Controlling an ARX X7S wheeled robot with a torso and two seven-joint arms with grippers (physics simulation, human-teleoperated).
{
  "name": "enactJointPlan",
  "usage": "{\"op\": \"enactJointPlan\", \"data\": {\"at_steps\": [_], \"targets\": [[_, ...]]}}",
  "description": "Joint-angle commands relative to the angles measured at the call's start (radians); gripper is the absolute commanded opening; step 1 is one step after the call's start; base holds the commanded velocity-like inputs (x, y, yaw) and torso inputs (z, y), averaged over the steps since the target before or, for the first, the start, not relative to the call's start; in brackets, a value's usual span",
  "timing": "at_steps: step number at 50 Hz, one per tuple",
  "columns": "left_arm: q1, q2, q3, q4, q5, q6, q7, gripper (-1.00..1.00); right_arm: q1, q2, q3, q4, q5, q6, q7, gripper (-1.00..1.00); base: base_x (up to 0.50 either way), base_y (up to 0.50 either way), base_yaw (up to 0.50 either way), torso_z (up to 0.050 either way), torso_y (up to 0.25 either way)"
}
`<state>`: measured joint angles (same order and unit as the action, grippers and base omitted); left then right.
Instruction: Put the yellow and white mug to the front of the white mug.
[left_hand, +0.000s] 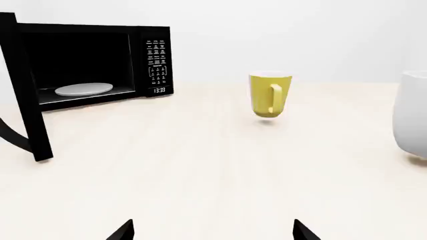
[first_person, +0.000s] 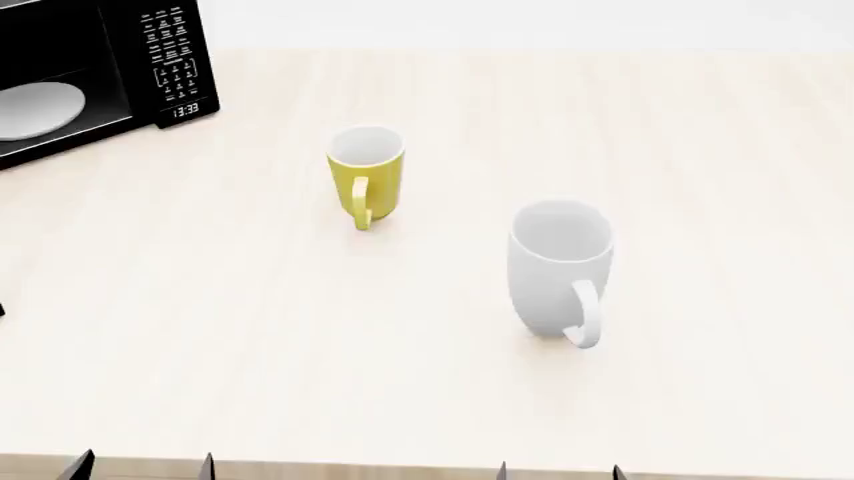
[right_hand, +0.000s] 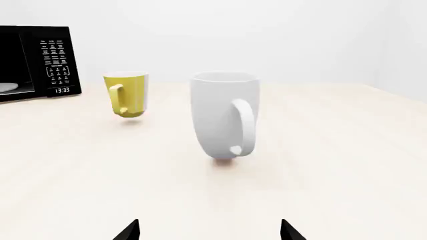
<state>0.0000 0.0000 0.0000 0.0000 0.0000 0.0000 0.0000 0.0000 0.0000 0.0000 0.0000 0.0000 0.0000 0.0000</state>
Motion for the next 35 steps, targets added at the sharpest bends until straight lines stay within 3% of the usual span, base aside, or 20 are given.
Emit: {"op": "enactJointPlan", "data": {"at_steps": [1, 20, 29, 35], "targets": [[0.012, -0.021, 0.022, 0.006, -0.024, 0.006, 0.002, 1.0, 0.01, 0.01, -0.014, 0.017, -0.003, 0.007, 0.059, 1.0, 0.0, 0.0, 0.0, 0.0, 0.0], [0.054, -0.086, 0.088, 0.148, -0.009, -0.032, -0.024, 1.0, -0.042, 0.058, -0.038, -0.169, 0.029, 0.129, 0.178, 1.0, 0.0, 0.0, 0.0, 0.0, 0.0], [0.112, -0.114, 0.141, 0.363, 0.014, -0.116, -0.015, 1.0, -0.132, 0.109, 0.081, -0.38, 0.108, 0.194, 0.215, 1.0, 0.0, 0.0, 0.0, 0.0, 0.0], [0.083, -0.111, 0.123, 0.289, -0.014, -0.076, -0.032, 1.0, -0.149, 0.127, 0.128, -0.371, 0.148, 0.165, 0.216, 1.0, 0.0, 0.0, 0.0, 0.0, 0.0]]}}
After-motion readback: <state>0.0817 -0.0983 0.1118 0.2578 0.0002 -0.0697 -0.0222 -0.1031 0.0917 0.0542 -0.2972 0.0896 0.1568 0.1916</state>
